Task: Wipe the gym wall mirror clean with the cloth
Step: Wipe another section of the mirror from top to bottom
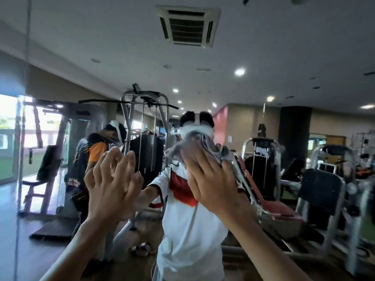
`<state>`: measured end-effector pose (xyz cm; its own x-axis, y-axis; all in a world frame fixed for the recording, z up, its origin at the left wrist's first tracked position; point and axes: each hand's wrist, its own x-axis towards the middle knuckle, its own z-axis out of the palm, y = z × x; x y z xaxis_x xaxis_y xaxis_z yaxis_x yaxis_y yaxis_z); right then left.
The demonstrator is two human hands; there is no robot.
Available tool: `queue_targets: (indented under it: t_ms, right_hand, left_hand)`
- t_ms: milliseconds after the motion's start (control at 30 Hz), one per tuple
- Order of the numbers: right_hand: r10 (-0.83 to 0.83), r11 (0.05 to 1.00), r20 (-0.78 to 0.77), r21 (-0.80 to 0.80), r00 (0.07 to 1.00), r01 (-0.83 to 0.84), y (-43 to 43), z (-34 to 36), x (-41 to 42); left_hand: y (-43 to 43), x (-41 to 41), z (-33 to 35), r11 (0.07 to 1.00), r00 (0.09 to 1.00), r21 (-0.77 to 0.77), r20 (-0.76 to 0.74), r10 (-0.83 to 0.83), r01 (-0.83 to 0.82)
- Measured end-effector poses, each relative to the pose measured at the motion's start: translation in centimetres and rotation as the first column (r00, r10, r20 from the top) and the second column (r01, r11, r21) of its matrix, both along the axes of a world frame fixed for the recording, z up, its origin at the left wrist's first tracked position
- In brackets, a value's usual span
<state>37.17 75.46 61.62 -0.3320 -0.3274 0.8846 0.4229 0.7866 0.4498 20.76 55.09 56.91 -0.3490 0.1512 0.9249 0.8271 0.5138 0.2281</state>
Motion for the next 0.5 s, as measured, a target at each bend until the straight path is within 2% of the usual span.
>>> queue_targets:
  t_ms: [33,100,233,300,367,433,500]
  right_hand:
    - [-0.019,0.999,0.057,0.052,0.998,0.016,0.5,-1.9,1.0]
    - [-0.022,0.998,0.044,0.052,0.999,0.020,2.4,-2.9,3.1]
    - [0.015,0.972,-0.216,-0.225,0.976,-0.064,2.9,3.7,1.3]
    - [0.029,0.950,-0.287,-0.289,0.958,-0.116,0.5,7.9,-1.2]
    - [0.067,0.952,-0.276,-0.269,0.959,-0.144,-2.4,10.2,-4.1]
    - [0.104,0.974,-0.222,-0.177,0.970,-0.145,-5.3,9.7,-6.9]
    - [0.129,0.990,-0.080,-0.039,0.988,-0.133,-7.7,7.0,-8.6]
  left_hand:
    - [-1.0,-0.9,-0.4,0.999,1.000,-0.036,-0.011,0.016,-0.017]
    - [-2.4,-2.2,-0.9,0.996,0.999,-0.073,-0.021,0.050,-0.051]
    - [-4.7,-3.9,-1.3,0.994,0.996,-0.071,-0.024,0.083,-0.085]
    - [-5.3,-4.4,-1.3,0.995,0.997,-0.062,-0.021,0.080,-0.081]
    - [-5.7,-4.7,-1.3,0.995,0.996,-0.042,-0.011,0.086,-0.086]
    - [-6.2,-5.2,-1.4,0.996,0.996,-0.013,0.009,0.092,-0.092]
    - [-7.2,-5.9,-1.5,0.996,0.995,0.026,0.049,0.089,-0.090]
